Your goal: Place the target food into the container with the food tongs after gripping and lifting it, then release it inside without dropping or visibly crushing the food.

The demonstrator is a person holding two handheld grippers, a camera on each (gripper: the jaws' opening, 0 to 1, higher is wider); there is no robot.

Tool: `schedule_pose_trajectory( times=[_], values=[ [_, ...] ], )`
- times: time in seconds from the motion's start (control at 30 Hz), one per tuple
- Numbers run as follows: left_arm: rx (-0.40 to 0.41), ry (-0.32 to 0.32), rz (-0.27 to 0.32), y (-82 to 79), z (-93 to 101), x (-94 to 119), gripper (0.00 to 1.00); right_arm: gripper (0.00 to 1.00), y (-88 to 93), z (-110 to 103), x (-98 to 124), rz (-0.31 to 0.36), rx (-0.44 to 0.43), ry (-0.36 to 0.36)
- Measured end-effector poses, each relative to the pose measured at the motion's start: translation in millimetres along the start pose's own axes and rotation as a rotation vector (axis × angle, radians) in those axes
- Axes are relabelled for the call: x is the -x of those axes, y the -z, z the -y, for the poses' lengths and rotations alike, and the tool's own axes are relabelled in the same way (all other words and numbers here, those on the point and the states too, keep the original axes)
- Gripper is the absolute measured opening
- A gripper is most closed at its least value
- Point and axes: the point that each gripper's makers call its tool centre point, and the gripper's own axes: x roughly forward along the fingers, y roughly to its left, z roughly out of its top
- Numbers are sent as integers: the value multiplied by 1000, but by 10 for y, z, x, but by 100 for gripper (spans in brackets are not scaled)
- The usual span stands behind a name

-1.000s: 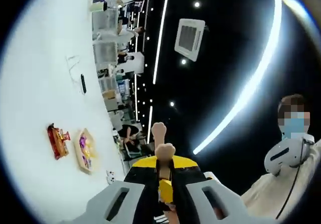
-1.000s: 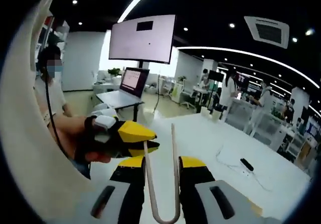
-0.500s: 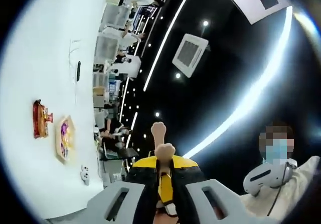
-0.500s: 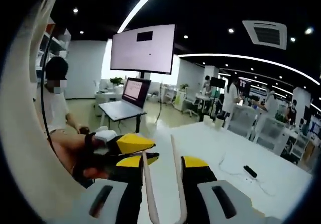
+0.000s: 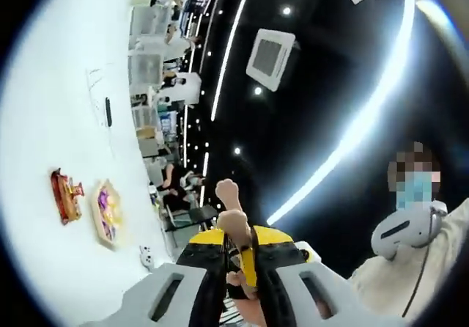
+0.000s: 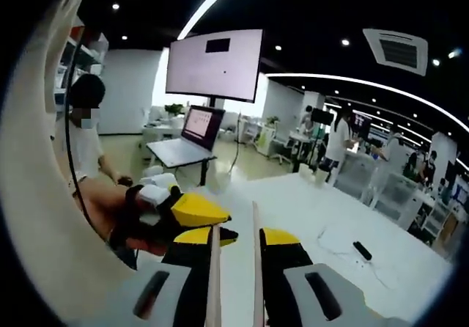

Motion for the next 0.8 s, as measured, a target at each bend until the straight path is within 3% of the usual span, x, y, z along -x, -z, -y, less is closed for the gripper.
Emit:
schedule_pose_trajectory(
  times=[0.03, 0.13, 0.33, 0.43, 0.47, 0.5, 0.53, 0.57, 0.63, 0.8],
  values=[
    [-29, -32, -25, 4, -41, 2, 14, 24, 0, 11, 5, 1, 0, 2],
    [-45, -71, -23, -54, -104, 46, 18, 24, 19, 47, 23, -4, -4, 9],
    [-93, -109, -39, -72, -133, 77, 21, 24, 45, 30, 30, -23, 12, -1],
    [-60, -89, -15, -88, -107, 52, 19, 24, 15, -78, 16, -29, 51, -24],
    [-49, -82, -5, -98, -101, 47, 14, 24, 7, -101, 10, -29, 58, -30],
    [-14, -57, -3, -100, -62, 44, 12, 24, 2, -122, -4, -36, 84, -31],
    [32, -84, 13, -125, -96, 48, 11, 24, -18, -122, -4, -28, 93, -26],
    [90, -64, -7, -105, -72, 53, 11, 24, -25, -121, -4, -35, 93, -31],
    [58, -57, -7, -108, -53, 46, 10, 25, -48, -119, 6, -40, 100, -33],
    [116, -6, 23, -184, 0, 26, 9, 26, -119, -86, 13, -26, 140, -22]
  ],
)
